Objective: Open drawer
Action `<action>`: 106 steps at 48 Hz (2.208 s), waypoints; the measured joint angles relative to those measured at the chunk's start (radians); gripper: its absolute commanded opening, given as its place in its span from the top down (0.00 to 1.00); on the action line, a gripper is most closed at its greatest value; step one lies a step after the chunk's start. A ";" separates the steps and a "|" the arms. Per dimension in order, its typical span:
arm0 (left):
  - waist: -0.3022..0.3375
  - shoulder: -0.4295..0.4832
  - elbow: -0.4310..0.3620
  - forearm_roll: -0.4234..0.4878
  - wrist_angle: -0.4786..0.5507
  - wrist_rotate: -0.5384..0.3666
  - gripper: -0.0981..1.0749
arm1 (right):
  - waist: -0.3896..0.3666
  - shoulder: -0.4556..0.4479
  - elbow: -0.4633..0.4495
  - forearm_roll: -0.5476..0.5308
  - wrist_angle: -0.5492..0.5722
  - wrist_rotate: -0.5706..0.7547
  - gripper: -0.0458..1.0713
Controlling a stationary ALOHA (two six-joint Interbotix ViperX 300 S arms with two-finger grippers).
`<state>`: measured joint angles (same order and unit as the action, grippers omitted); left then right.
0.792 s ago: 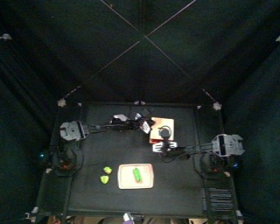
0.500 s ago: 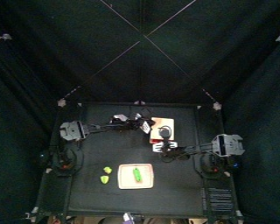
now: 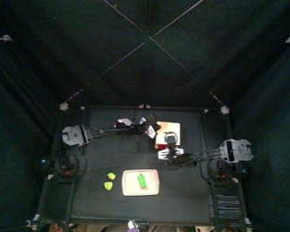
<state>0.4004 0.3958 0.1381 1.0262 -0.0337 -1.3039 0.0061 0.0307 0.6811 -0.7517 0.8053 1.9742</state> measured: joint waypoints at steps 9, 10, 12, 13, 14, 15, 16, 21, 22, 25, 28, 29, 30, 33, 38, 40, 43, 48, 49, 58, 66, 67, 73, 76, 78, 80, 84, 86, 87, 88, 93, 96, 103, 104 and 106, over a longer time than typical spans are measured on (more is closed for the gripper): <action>0.000 0.000 0.000 0.000 0.003 0.000 0.46 | 0.025 0.000 -0.002 0.017 -0.006 0.000 0.48; 0.000 0.000 0.000 0.000 0.005 0.000 0.46 | 0.028 0.000 0.000 0.018 -0.006 0.000 0.48; 0.000 0.000 0.000 0.002 0.005 0.002 0.46 | 0.032 0.000 0.000 0.021 -0.009 -0.002 0.48; 0.000 0.000 0.000 0.000 0.005 0.000 0.46 | 0.037 -0.002 0.000 0.023 -0.009 0.000 0.48; 0.000 0.000 0.000 0.000 0.006 0.000 0.46 | 0.038 -0.002 0.000 0.025 -0.009 0.000 0.48; 0.000 0.000 0.000 0.000 0.006 0.000 0.46 | 0.041 -0.002 0.000 0.026 -0.011 0.000 0.48; 0.000 0.000 -0.002 0.002 0.008 0.000 0.46 | 0.041 -0.002 0.000 0.028 -0.011 -0.002 0.48; -0.002 0.000 -0.002 0.000 0.009 0.000 0.46 | 0.057 -0.002 0.000 0.040 -0.012 -0.002 0.48; -0.002 0.000 -0.002 0.000 0.009 0.002 0.46 | 0.060 -0.002 0.000 0.041 -0.012 0.000 0.48; -0.002 0.000 0.000 0.002 0.011 0.000 0.46 | 0.067 0.000 0.000 0.046 -0.011 -0.002 0.48; -0.002 0.000 -0.002 0.000 0.012 0.000 0.46 | 0.075 -0.002 0.000 0.052 -0.011 0.000 0.48; -0.002 0.000 -0.002 0.000 0.012 0.000 0.46 | 0.080 -0.002 0.000 0.055 -0.011 -0.002 0.48; -0.003 0.000 -0.002 0.002 0.012 0.000 0.46 | 0.081 -0.002 -0.002 0.057 -0.011 0.000 0.48; -0.003 0.000 -0.002 0.000 0.012 0.000 0.46 | 0.092 -0.002 -0.002 0.064 -0.012 -0.002 0.48; -0.003 0.000 -0.002 0.000 0.015 0.000 0.46 | 0.103 -0.002 -0.005 0.072 -0.012 0.000 0.48; -0.005 0.000 -0.002 0.000 0.017 0.000 0.46 | 0.107 -0.002 -0.006 0.077 -0.011 0.000 0.48; -0.003 0.000 -0.002 0.000 0.018 0.000 0.46 | 0.117 -0.002 -0.009 0.081 -0.011 -0.002 0.48; -0.005 0.000 -0.002 0.000 0.020 0.000 0.46 | 0.133 -0.002 -0.014 0.091 -0.012 -0.002 0.48; -0.005 0.000 -0.002 0.000 0.020 0.000 0.46 | 0.135 0.000 -0.014 0.092 -0.012 -0.002 0.48; -0.003 0.000 -0.002 0.000 0.020 0.000 0.46 | 0.150 -0.002 -0.015 0.107 -0.014 -0.008 0.48; -0.003 0.000 -0.003 -0.002 0.020 0.000 0.46 | 0.160 -0.002 -0.015 0.120 -0.014 -0.012 0.48; -0.003 0.000 -0.002 -0.002 0.020 0.000 0.46 | 0.161 -0.002 -0.015 0.121 -0.014 -0.014 0.48; -0.005 0.000 -0.002 0.000 0.020 0.000 0.46 | 0.167 -0.002 -0.017 0.137 -0.014 -0.017 0.48; -0.005 0.000 -0.002 0.000 0.020 0.000 0.46 | 0.172 -0.005 -0.017 0.141 -0.014 -0.017 0.48; -0.005 0.000 -0.002 -0.002 0.020 0.000 0.46 | 0.175 -0.005 -0.015 0.147 -0.014 -0.017 0.48; -0.005 0.000 -0.002 -0.002 0.020 0.000 0.46 | 0.179 -0.006 -0.015 0.150 -0.014 -0.017 0.48; -0.003 0.000 -0.002 -0.002 0.020 0.000 0.46 | 0.189 -0.006 -0.015 0.156 -0.014 -0.018 0.48; -0.005 0.000 -0.002 -0.002 0.020 0.000 0.46 | 0.190 -0.006 -0.017 0.161 -0.014 -0.017 0.48; -0.005 0.000 -0.002 -0.002 0.020 0.000 0.46 | 0.192 -0.006 -0.015 0.163 -0.014 -0.018 0.48; -0.003 0.002 -0.002 0.000 0.020 0.000 0.46 | 0.193 -0.006 -0.015 0.164 -0.014 -0.018 0.48; -0.005 0.000 -0.002 -0.002 0.020 0.000 0.46 | 0.196 -0.006 -0.015 0.166 -0.014 -0.018 0.48; -0.005 0.000 -0.003 -0.002 0.020 0.000 0.46 | 0.196 -0.006 -0.017 0.166 -0.014 -0.018 0.48; -0.005 0.000 -0.002 -0.002 0.020 0.000 0.46 | 0.199 -0.006 -0.014 0.158 -0.014 -0.017 0.46; -0.005 0.000 -0.002 -0.002 0.020 0.000 0.46 | 0.199 -0.006 -0.012 0.160 -0.014 -0.018 0.46; -0.003 0.000 -0.003 -0.002 0.020 0.000 0.46 | 0.201 -0.006 -0.009 0.158 -0.014 -0.017 0.46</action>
<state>0.3973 0.3958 0.1350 1.0247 -0.0138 -1.3039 0.2071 0.0245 0.6719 -0.5937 0.7915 1.9574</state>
